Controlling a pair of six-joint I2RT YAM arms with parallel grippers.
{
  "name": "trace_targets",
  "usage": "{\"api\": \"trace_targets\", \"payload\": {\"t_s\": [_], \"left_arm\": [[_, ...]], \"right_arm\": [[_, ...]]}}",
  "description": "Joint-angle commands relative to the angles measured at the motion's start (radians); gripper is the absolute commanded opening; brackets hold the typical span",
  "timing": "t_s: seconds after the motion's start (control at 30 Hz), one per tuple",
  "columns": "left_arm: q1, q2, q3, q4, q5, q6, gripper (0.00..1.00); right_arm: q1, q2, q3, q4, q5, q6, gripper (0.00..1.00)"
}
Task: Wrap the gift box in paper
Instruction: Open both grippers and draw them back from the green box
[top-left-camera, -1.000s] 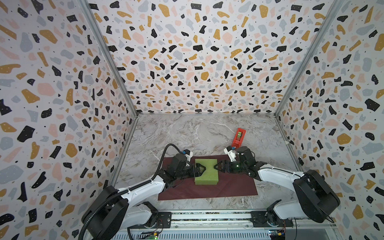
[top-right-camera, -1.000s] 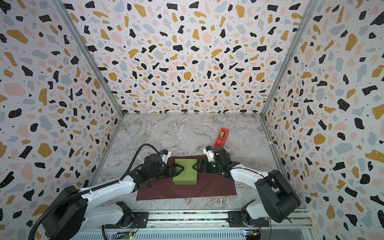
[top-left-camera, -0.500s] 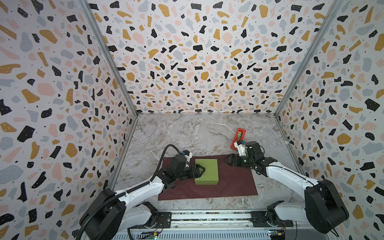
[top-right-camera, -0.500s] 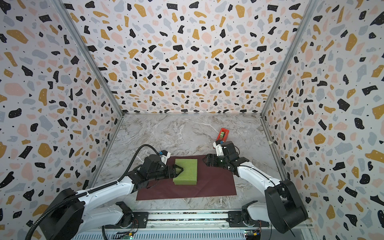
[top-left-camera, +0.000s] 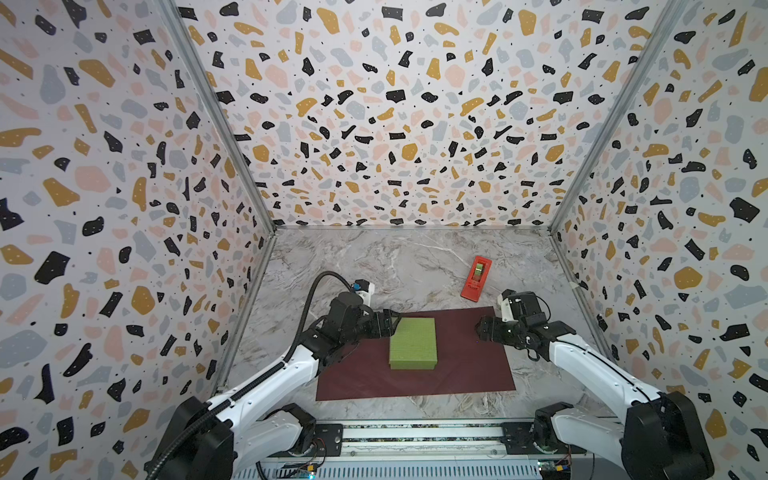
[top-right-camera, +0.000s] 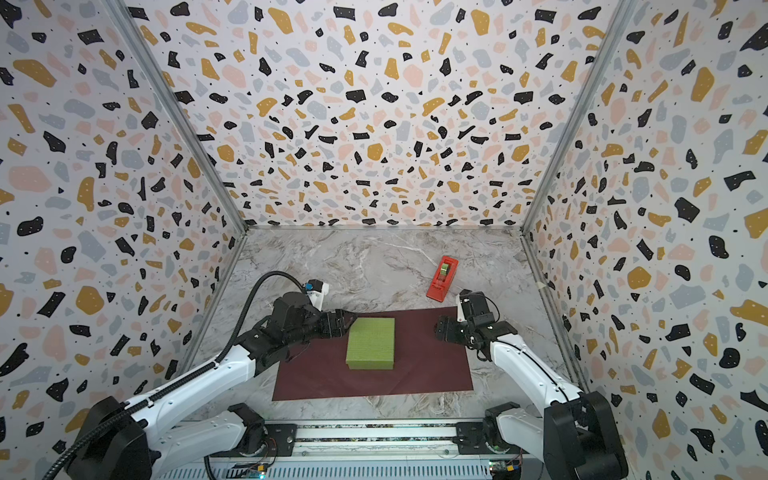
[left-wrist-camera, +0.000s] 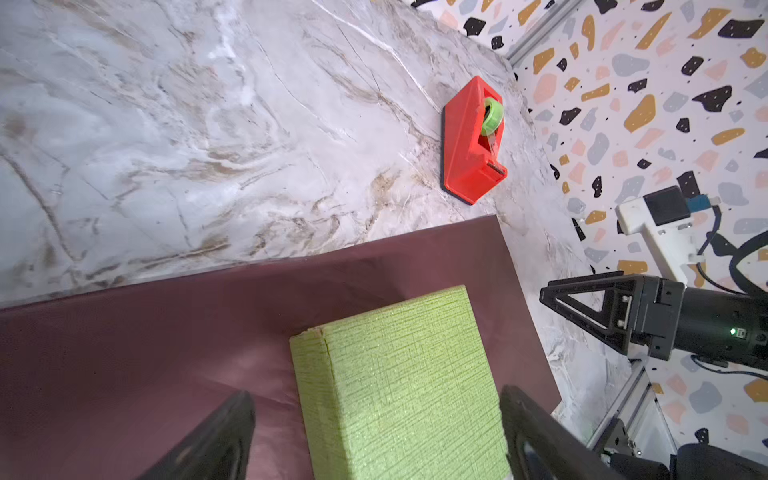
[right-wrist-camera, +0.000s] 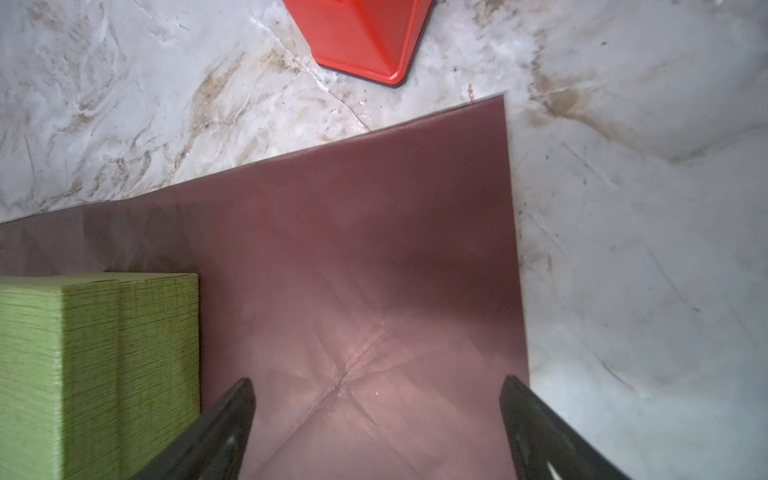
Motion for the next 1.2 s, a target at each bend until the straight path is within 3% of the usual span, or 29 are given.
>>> {"api": "trace_targets", "payload": {"t_s": [0.0,0.3,0.43,0.53,0.7,0.83,1.0,1.17], "left_arm": [[0.003,0.011,0.011,0.002,0.076,0.021,0.91],[0.003,0.01,0.043,0.009,0.106,0.034,0.91],[0.003,0.018,0.072,-0.004,0.112,0.046,0.91],[0.003,0.026,0.097,-0.023,0.105,0.061,0.91],[0.003,0.05,0.119,-0.076,0.074,0.09,0.91],[0.004,0.066,0.05,-0.079,0.011,0.064,0.91],[-0.001,0.134,-0.003,0.031,0.162,-0.012,0.91],[-0.022,0.155,-0.03,0.102,0.212,-0.062,0.91]], "right_arm": [[-0.004,-0.022,-0.021,-0.076,-0.011,0.078,0.92],[-0.009,-0.167,-0.115,-0.161,0.113,0.291,0.92],[-0.009,-0.142,-0.086,-0.261,0.193,0.352,0.95],[-0.007,-0.1,-0.089,-0.318,0.16,0.385,0.96],[0.008,-0.089,-0.086,-0.344,0.155,0.362,0.96],[0.007,-0.062,-0.061,-0.329,0.144,0.304,0.96],[0.011,-0.007,-0.051,-0.317,0.116,0.259,0.96],[0.011,-0.007,-0.056,-0.286,0.101,0.244,0.96]]}}
